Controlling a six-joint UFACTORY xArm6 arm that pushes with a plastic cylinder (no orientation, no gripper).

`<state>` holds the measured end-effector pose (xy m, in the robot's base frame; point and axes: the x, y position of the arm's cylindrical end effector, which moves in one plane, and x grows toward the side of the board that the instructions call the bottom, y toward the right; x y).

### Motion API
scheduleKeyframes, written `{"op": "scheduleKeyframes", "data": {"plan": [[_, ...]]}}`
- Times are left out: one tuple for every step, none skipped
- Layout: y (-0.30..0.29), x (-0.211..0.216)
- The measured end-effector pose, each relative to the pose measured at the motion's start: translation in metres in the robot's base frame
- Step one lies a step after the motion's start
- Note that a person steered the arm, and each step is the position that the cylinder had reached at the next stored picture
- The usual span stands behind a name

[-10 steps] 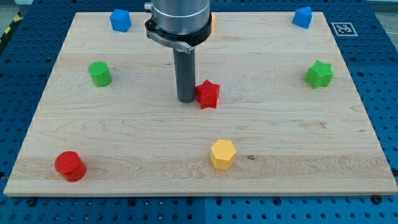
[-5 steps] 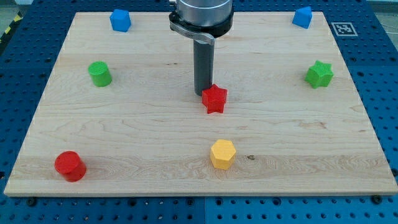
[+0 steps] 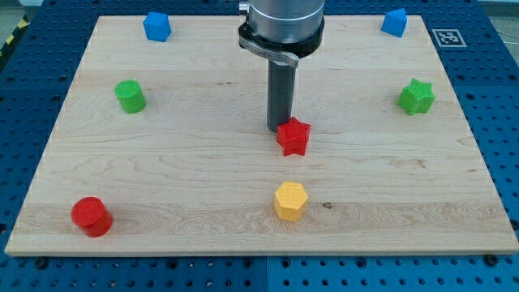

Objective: Place the red star in between the green star and yellow hexagon

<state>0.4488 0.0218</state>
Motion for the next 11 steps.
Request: {"op": "scheduleKeyframes", "data": {"plan": [[0.000,0.000],[0.000,0.007],[-0.001,0.023],[-0.017,0.028],[-0.024,0.036],[-0.024,0.051],[-0.003,0.051],[0.004,0.051],[0.005,0.055],[0.006,0.062],[-0.001,0.045]]}}
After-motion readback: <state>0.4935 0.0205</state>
